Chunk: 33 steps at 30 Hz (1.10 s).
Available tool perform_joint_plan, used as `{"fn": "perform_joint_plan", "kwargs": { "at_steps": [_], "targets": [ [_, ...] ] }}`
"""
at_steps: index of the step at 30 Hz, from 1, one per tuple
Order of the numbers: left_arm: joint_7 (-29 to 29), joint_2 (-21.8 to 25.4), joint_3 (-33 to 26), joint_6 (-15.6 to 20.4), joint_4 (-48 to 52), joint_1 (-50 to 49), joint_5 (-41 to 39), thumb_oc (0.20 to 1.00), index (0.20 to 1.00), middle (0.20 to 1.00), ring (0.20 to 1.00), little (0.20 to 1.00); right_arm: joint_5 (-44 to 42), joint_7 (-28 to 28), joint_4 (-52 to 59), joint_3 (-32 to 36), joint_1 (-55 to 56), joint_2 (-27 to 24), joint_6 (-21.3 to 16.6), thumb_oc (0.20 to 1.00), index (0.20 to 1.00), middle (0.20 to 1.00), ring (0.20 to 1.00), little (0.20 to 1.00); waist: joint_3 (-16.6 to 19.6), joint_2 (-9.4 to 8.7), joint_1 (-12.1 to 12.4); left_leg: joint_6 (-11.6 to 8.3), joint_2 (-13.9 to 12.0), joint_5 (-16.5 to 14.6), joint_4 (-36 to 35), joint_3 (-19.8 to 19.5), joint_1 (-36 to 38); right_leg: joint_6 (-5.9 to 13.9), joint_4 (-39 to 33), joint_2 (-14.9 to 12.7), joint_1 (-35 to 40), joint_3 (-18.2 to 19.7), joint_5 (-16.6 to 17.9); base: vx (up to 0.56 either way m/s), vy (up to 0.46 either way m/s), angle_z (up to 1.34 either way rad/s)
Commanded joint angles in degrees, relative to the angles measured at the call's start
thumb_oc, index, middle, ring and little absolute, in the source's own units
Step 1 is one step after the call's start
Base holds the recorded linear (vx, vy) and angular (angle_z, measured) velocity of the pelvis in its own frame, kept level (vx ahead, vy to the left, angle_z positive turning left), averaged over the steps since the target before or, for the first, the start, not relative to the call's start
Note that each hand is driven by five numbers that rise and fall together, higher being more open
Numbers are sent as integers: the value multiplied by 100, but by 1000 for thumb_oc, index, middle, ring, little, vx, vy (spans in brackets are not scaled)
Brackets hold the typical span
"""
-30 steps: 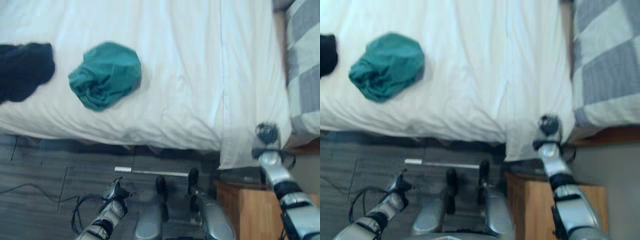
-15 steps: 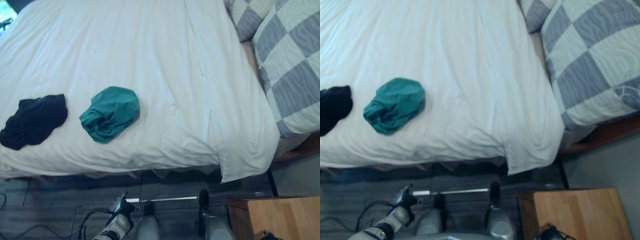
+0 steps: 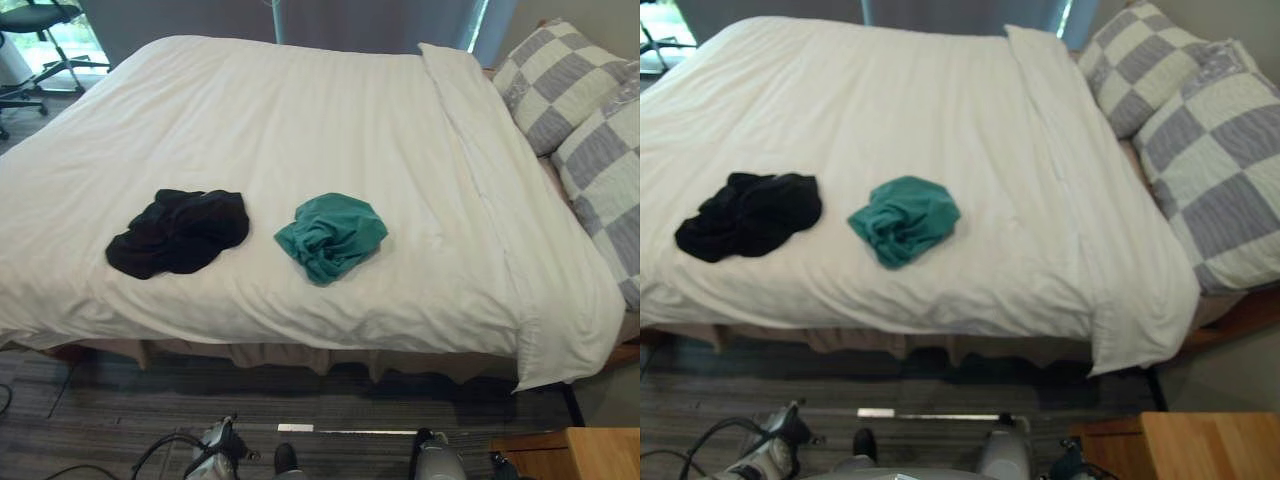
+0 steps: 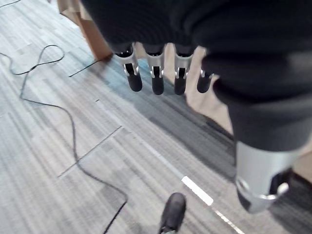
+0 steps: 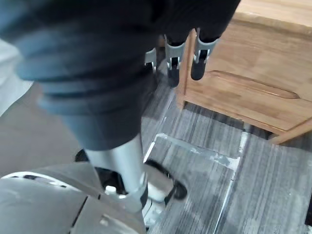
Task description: Tidy up the quilt and then pick up the clothes from the bed and put them into the laundry hamper.
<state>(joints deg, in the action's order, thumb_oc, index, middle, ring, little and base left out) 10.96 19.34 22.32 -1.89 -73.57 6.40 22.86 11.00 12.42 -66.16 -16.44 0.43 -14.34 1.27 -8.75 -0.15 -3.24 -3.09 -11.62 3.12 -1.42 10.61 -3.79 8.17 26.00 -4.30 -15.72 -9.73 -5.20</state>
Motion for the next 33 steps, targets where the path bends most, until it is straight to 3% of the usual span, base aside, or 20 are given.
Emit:
{"fn": "perform_joint_plan", "kwargs": {
  "at_steps": [1, 2, 3, 4, 5, 8, 9, 10, 11, 13, 14, 16, 20, 21, 23, 24, 25, 27, 29, 33],
  "targets": [
    [-43, 128, -40, 135, 211, 373, 241, 1000, 1000, 1000, 1000, 1000, -109, 6, 126, -126, -427, -122, -128, 1000, 1000, 1000, 1000, 1000, -441, -430, -172, -83, 915, -624, 480, 166, 182, -187, -1913, -7, 540, 13, 749, 88, 177, 97],
    [11, 66, -13, 165, 245, 391, 201, 1000, 1000, 1000, 1000, 1000, -114, 24, 203, -230, -474, -201, -159, 1000, 1000, 1000, 1000, 1000, -530, -373, -218, -119, 1119, -744, 1101, 70, -83, -328, -2020, 7, 601, 171, 722, 33, 312, 97],
    [58, -26, -88, 175, 347, 460, 21, 1000, 1000, 1000, 1000, 1000, 18, 8, 239, -368, -616, -342, -110, 1000, 1000, 1000, 1000, 1000, -763, -301, -120, -714, 1102, -210, 2662, 44, -958, -468, -2226, -122, 807, 207, 719, -32, 239, 79],
    [58, -24, -89, 174, 347, 467, 21, 1000, 1000, 1000, 1000, 1000, 19, 7, 238, -367, -624, -340, -110, 1000, 1000, 1000, 1000, 1000, -747, -311, -136, -709, 1118, -171, 2646, 36, -989, -468, -2236, -137, 782, 196, 741, -88, 262, 30],
    [163, -82, -221, 154, 398, 600, -360, 1000, 1000, 1000, 1000, 1000, 21, 85, 59, -302, -764, -423, -30, 1000, 1000, 1000, 1000, 1000, -890, -334, -68, -1130, 1081, 200, 3273, -136, -1420, -465, -2406, -297, 896, 141, 819, -40, 124, 13],
    [181, -182, -248, 184, 365, 584, -401, 1000, 1000, 1000, 1000, 1000, -6, 112, -39, -230, -893, -428, 9, 1000, 1000, 1000, 1000, 1000, -829, -202, -105, -906, 687, 28, 2886, -148, -1365, -283, -2601, -416, 952, 160, 848, 76, 354, 7],
    [232, -240, -140, 229, 340, 563, -312, 1000, 1000, 1000, 1000, 1000, -24, 149, -45, -280, -1081, -403, 7, 1000, 1000, 1000, 1000, 1000, -729, -93, -92, -703, 43, -185, 1802, -326, -1036, -14, -2621, -658, 843, 434, 878, 102, 569, 0],
    [233, -242, -140, 230, 338, 565, -312, 1000, 1000, 1000, 1000, 1000, -25, 149, -46, -279, -1083, -404, 6, 1000, 1000, 1000, 1000, 1000, -723, -105, -84, -701, 57, -145, 1749, -307, -1018, -15, -2620, -669, 827, 448, 890, 103, 804, -45],
    [264, -267, -93, 240, 359, 579, -330, 1000, 1000, 1000, 1000, 1000, -46, 131, 12, -311, -1087, -362, -7, 1000, 1000, 1000, 1000, 1000, -643, -49, -18, -699, -479, 170, 793, -751, -828, 185, -2607, -864, 697, 683, 897, 53, 351, -59],
    [293, -271, -59, 260, 368, 603, -359, 1000, 1000, 1000, 1000, 1000, -39, 120, 34, -317, -1070, -368, -17, 1000, 1000, 1000, 1000, 1000, -618, -32, 36, -789, -758, 386, 341, -940, -662, 278, -2610, -939, 689, 790, 884, 108, 514, -52],
    [306, -329, 50, 283, 340, 615, -308, 1000, 1000, 1000, 1000, 1000, 34, 72, -30, -342, -1040, -354, -51, 1000, 1000, 1000, 1000, 1000, -444, 56, 64, -917, -1000, 480, -161, -1241, -406, 516, -2668, -1119, 769, 826, 896, 199, 667, -40],
    [286, -367, 122, 258, 313, 652, -233, 1000, 1000, 1000, 1000, 1000, 82, 60, -72, -283, -990, -402, -46, 1000, 1000, 1000, 1000, 1000, -370, 87, 45, -1036, -1056, 469, -245, -1160, -342, 609, -2758, -1265, 852, 762, 966, 159, 410, -26],
    [97, -281, 308, 271, 438, 763, -125, 1000, 1000, 1000, 1000, 1000, 43, -102, -106, -304, -1119, -68, 45, 1000, 1000, 1000, 1000, 1000, -325, -245, 100, -889, -468, 4, -158, -814, 6, 683, -2563, -1843, 646, 565, 1830, 23, 460, -33],
    [108, -174, 188, 274, 574, 774, -233, 1000, 1000, 1000, 1000, 1000, 57, -153, 110, -536, -1237, 59, -9, 1000, 1000, 1000, 1000, 1000, -411, -302, 340, -739, -304, -63, -160, -318, 151, 545, -2296, -2157, 556, -626, 1864, -119, 389, -118],
    [107, -132, 126, 285, 642, 720, -286, 1000, 1000, 1000, 1000, 1000, 126, -168, 230, -667, -1270, 93, -65, 1000, 1000, 1000, 1000, 1000, -407, -352, 382, -661, -194, -5, -187, -219, 140, 459, -2155, -2072, 599, -968, 1670, -50, 400, -118],
    [80, -89, 95, 261, 682, 644, -290, 1000, 1000, 1000, 1000, 1000, 188, -208, 547, -851, -1231, 88, -161, 1000, 1000, 1000, 1000, 1000, -475, -442, 334, -529, 26, 35, -240, -164, 191, 350, -2004, -1262, 573, -475, 1280, 21, 275, -36],
    [79, -86, 94, 260, 684, 644, -289, 1000, 1000, 1000, 1000, 1000, 188, -208, 549, -852, -1231, 89, -160, 1000, 1000, 1000, 1000, 1000, -472, -448, 340, -527, 30, 50, -245, -156, 184, 344, -2011, -1263, 561, -466, 1294, 67, 409, -27],
    [24, -91, 54, 210, 540, 593, -182, 1000, 1000, 1000, 1000, 1000, 131, -222, 606, -948, -1147, 103, -197, 1000, 1000, 1000, 1000, 1000, -472, -505, 279, -384, 343, 29, -283, -272, 212, 160, -2148, -432, 597, 194, 1005, 92, 281, -9],
    [-7, -111, -75, 162, 297, 606, -134, 1000, 1000, 1000, 1000, 1000, 19, -230, 546, -904, -1056, 99, -201, 1000, 1000, 1000, 1000, 1000, -429, -529, 193, -241, 697, -45, -326, -439, 197, -36, -2436, 38, 624, 635, 1020, 146, 230, 74],
    [17, -73, -390, 122, 140, 538, -388, 1000, 1000, 1000, 1000, 1000, -136, -163, 72, -553, -925, 29, -86, 1000, 1000, 1000, 1000, 1000, -371, -491, 133, -137, 890, -129, -285, -508, 212, -25, -2563, 19, 720, 687, 1152, 114, 27, 36]
  ]
}}
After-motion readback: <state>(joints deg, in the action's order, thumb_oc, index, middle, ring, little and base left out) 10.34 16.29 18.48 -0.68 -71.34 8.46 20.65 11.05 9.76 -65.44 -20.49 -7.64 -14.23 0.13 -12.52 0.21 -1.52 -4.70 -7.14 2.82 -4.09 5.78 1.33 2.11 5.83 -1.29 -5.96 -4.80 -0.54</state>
